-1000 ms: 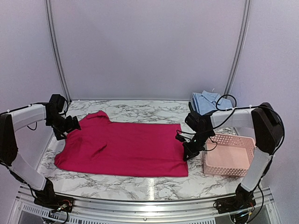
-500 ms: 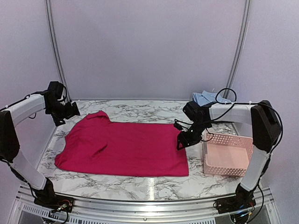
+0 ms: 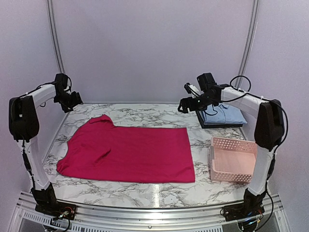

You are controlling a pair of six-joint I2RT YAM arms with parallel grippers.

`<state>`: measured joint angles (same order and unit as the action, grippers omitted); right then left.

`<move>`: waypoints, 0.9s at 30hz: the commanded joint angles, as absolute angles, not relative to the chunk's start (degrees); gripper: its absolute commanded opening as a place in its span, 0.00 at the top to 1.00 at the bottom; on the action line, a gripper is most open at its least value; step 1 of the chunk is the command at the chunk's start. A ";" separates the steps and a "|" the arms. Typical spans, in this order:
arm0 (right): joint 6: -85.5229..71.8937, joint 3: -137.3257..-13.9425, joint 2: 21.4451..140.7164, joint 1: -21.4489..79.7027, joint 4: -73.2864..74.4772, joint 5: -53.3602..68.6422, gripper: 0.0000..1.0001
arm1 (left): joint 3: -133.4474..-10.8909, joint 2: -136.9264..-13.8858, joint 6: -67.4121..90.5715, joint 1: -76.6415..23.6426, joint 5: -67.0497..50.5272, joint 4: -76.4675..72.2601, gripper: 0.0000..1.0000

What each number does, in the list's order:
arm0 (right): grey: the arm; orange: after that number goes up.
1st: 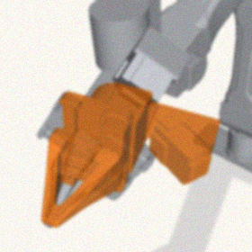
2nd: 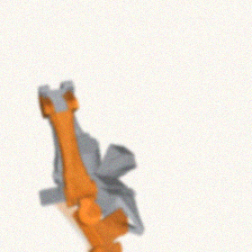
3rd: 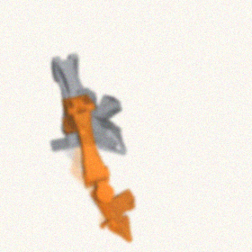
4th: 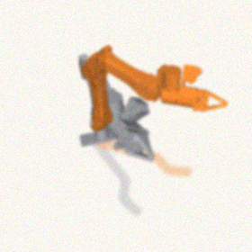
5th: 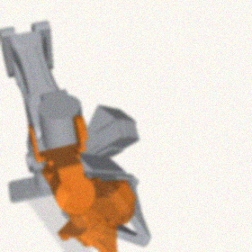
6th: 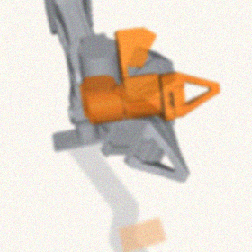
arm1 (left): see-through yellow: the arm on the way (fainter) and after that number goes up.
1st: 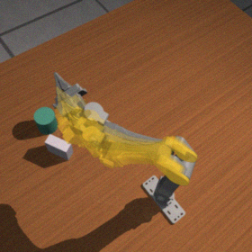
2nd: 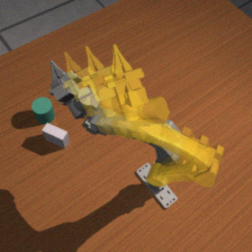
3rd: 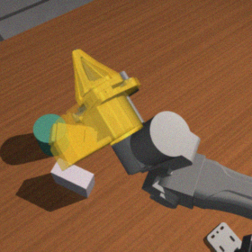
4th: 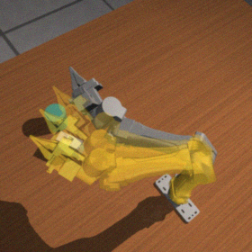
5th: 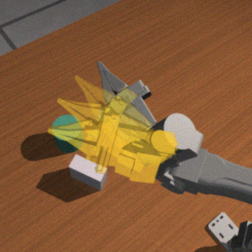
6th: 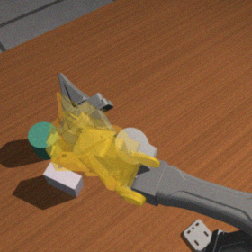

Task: Fold and stack the mixed laundry pile
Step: Fold the 1/3-folded T-shirt at the center of the board.

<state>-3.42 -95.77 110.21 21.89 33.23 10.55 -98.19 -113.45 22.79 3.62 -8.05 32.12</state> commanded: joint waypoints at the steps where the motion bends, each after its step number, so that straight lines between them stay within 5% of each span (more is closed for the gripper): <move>1: -4.41 -100.79 118.53 18.42 35.16 16.85 0.11 | -104.33 -120.07 20.65 4.08 -8.41 37.44 0.36; 8: -0.84 -107.67 127.11 17.58 40.51 17.04 0.31 | -107.00 -126.01 13.56 4.15 -5.73 39.63 0.50; 27: 7.40 -114.89 139.10 19.59 48.27 11.87 0.52 | -112.69 -135.01 4.89 2.95 -2.85 43.10 0.57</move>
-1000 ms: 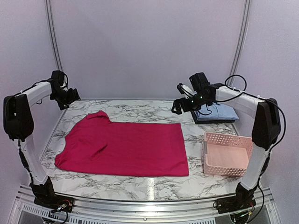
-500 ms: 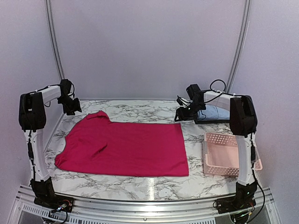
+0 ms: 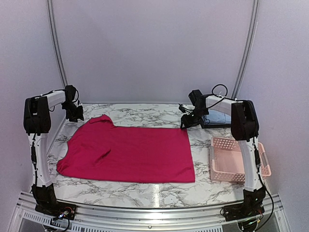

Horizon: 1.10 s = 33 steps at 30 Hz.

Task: Fold and stack the mixed laundry pile
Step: Fold the 1/3-folded T-shirt at the center of the board.

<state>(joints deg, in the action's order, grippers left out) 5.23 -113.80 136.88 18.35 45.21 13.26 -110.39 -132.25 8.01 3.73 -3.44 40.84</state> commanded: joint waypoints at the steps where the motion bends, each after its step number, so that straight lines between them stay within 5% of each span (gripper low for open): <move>1: 7.42 -114.74 139.17 19.59 48.25 11.87 0.53 | -113.30 -135.61 4.45 2.56 -2.75 43.20 0.57; 20: 9.47 -112.90 138.03 19.75 48.97 10.81 0.55 | -119.89 -143.12 1.71 -1.52 3.28 43.92 0.61; 24: 9.51 -112.51 138.21 19.93 49.09 9.95 0.72 | -119.88 -143.27 1.49 -1.74 3.21 43.98 0.70; 29: 9.52 -113.36 137.66 19.95 48.65 12.34 1.00 | -120.67 -143.17 1.43 -1.77 1.14 43.87 0.97; 33: 8.76 -114.10 136.86 19.88 48.59 12.71 1.00 | -121.52 -142.47 1.78 -1.80 0.26 43.94 1.00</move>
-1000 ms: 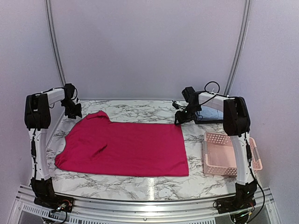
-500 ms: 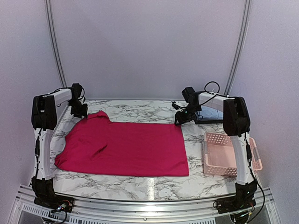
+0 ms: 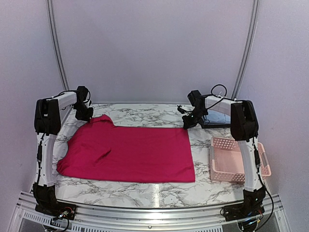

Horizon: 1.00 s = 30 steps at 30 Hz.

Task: Fold and stack the mixed laundry pile
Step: Fold the 1/3-folded T-shirt at the center of the board.

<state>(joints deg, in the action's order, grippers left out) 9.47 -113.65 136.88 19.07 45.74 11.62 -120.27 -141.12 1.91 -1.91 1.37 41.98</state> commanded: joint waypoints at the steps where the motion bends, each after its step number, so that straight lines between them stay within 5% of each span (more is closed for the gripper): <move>1: 8.66 -114.23 136.62 19.74 48.56 12.59 1.00 | -121.63 -141.71 1.99 -1.70 0.26 43.90 1.00; 30: 9.14 -96.61 117.59 17.93 42.48 16.56 1.00 | -105.18 -120.22 4.08 3.12 -10.90 43.34 1.00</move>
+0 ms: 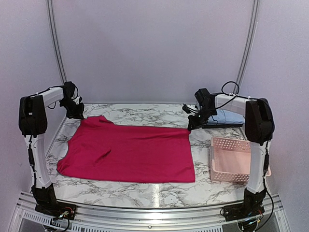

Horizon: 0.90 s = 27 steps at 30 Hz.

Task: Fold and stack the mixed laundry pile
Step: Fold the 1/3-folded T-shirt at the center of the board.

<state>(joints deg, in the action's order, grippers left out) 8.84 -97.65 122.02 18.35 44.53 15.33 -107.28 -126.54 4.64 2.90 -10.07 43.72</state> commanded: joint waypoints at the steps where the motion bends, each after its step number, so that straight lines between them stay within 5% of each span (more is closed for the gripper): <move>1: 9.06 -95.86 117.07 18.01 42.26 16.79 1.00 | -103.95 -119.39 4.19 3.09 -10.91 43.36 1.00; 19: 6.94 -78.01 107.68 20.76 38.78 18.06 1.00 | -79.89 -106.47 8.18 3.21 -5.91 43.57 1.00; 27: 6.40 -83.29 112.01 20.87 39.82 16.15 1.00 | -80.96 -108.94 10.43 3.71 -6.23 42.50 1.00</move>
